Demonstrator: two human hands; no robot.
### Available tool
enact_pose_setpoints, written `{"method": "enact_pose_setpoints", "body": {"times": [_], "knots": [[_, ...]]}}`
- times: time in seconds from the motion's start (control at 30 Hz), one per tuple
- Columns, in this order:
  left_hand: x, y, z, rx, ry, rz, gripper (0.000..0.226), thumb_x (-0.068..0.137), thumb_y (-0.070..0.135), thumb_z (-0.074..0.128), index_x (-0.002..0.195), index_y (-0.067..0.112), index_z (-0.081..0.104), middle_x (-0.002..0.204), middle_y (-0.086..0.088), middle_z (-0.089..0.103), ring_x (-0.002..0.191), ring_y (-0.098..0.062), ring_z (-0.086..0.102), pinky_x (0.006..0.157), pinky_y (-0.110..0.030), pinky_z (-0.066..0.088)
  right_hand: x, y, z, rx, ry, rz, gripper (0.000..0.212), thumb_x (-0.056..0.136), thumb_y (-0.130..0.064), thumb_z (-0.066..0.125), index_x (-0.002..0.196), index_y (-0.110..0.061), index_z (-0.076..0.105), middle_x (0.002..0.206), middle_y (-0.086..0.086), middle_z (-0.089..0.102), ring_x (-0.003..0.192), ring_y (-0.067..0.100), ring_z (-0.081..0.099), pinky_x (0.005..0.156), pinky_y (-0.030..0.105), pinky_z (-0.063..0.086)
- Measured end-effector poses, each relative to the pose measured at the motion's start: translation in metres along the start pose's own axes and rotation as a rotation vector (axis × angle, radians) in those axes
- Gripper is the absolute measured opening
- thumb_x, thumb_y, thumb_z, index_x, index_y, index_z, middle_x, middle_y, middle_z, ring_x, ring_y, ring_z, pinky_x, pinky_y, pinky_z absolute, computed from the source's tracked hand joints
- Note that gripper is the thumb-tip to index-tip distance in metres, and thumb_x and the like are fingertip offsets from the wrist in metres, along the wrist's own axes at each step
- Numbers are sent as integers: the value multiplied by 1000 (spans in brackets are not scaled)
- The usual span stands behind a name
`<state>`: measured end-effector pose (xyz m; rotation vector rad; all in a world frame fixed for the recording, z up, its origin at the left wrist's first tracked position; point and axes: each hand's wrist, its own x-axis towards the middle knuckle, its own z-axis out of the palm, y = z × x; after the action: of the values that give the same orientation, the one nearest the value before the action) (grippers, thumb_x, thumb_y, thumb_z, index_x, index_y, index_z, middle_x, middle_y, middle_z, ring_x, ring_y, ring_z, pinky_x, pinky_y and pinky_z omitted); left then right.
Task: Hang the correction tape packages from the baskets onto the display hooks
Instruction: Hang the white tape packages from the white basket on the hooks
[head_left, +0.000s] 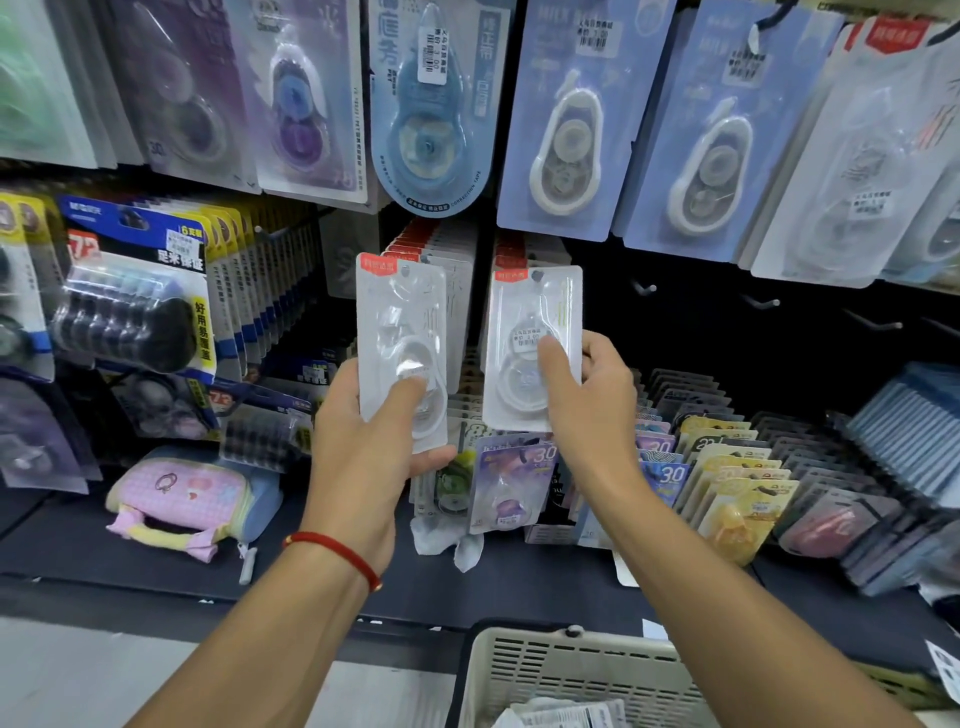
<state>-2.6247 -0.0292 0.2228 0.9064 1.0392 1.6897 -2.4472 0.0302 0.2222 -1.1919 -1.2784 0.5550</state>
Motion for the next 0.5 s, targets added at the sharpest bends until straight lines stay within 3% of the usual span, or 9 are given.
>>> {"method": "enact_pose_setpoints", "body": {"times": [0.07,0.13,0.23,0.3,0.37,0.43,0.5], "knots": [[0,-1,1,48,-20,32,20,101,17,66,109,35,71,101,14,77,94,-13,76,67,-37,67,11,7,5,-91,-2,56,29,101,-53,60,96,-25,61,74,-8,56,60,6,48,52,19,39],[-1,-4,3,91,-49,66,20,102,18,66,107,36,70,101,13,77,92,-12,77,63,-29,64,20,12,8,-207,-31,146,43,101,-62,55,103,-20,57,83,-3,58,68,11,57,56,28,42],[-2,-6,5,106,-98,83,23,103,14,66,109,36,68,100,14,78,89,-8,76,58,-19,57,19,19,8,-368,-68,226,60,101,-66,49,133,-16,47,121,5,60,101,23,63,76,38,48],[-2,-6,7,112,-132,78,25,103,13,66,115,35,66,104,12,78,92,-8,76,62,-22,59,9,16,5,-361,-63,166,56,102,-62,49,139,-20,46,135,1,54,113,18,59,91,41,51],[-2,-7,8,128,-173,44,30,102,13,67,123,34,63,109,9,77,96,-11,76,67,-29,62,-5,7,0,-186,-142,94,46,98,-64,50,126,-29,57,125,-7,64,109,10,64,96,41,54],[-1,-10,10,136,-239,-19,31,101,12,67,124,33,63,109,4,78,94,-17,78,61,-28,59,-17,-4,-7,24,-294,96,44,93,-66,54,117,-31,64,112,-6,74,104,16,71,95,42,57],[-3,-12,13,144,-302,-77,30,101,12,67,123,32,62,110,-2,78,94,-22,78,59,-29,59,-25,-11,-13,98,-378,85,37,93,-54,65,120,-28,64,111,-2,77,102,20,75,91,39,61]]}}
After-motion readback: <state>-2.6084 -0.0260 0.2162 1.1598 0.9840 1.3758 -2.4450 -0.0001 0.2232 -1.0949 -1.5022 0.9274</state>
